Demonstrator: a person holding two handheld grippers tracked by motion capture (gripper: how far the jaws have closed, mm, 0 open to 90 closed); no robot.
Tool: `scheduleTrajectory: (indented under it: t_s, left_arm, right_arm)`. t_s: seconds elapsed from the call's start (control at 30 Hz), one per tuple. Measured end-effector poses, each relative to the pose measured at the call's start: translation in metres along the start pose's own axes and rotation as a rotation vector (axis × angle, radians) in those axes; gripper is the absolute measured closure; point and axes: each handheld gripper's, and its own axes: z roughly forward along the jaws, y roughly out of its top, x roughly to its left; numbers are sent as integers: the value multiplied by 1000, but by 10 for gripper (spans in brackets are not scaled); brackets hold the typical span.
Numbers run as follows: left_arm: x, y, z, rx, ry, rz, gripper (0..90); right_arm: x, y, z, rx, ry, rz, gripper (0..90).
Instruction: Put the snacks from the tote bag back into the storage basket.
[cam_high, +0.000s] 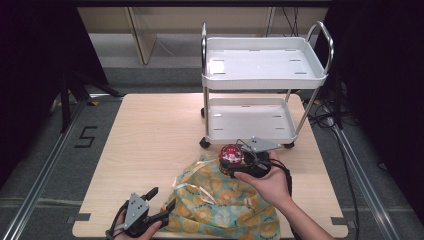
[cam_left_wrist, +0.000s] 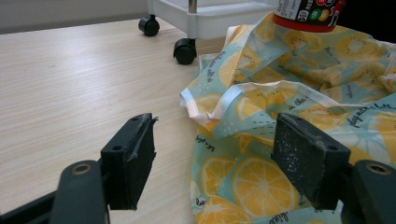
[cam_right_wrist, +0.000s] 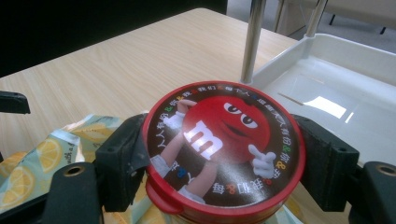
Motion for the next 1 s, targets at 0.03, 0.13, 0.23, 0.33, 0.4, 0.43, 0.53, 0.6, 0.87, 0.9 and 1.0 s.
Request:
scheduleTrajectory:
  t_s: [0.03, 0.13, 0.23, 0.33, 0.4, 0.43, 0.53, 0.6, 0.87, 0.9, 1.0]
  left_arm:
    - [0, 0, 0, -2, -2, 0, 291]
    - [0, 0, 1, -8, -4, -2, 291]
    - [1, 0, 1, -13, -11, 5, 291]
    - [1, 0, 1, -13, -11, 5, 291]
    - [1, 0, 0, -7, -8, 7, 291]
    - [1, 0, 0, -7, -6, 3, 291]
    - [1, 0, 0, -8, -8, 6, 291]
    - [1, 0, 0, -7, -8, 6, 291]
    - [1, 0, 0, -7, -7, 6, 291]
    - [1, 0, 0, -9, -8, 6, 291]
    - [1, 0, 0, -7, -7, 5, 291]
  right_arm:
    - [0, 1, 0, 1, -6, 3, 268]
    - [-1, 2, 1, -13, 6, -6, 268]
    - [-1, 4, 0, -7, -7, 16, 268]
    - [-1, 4, 0, -11, -21, 15, 268]
    - [-3, 5, 0, -12, -19, 14, 268]
    - [-2, 5, 1, -8, -21, 25, 268]
    - [-3, 6, 1, -10, -34, 21, 268]
    - [-5, 7, 1, -11, -36, 7, 268]
    - [-7, 10, 2, -18, -43, 23, 268]
    - [-6, 10, 2, -18, -47, 37, 268]
    - [-8, 11, 3, -21, -40, 21, 268]
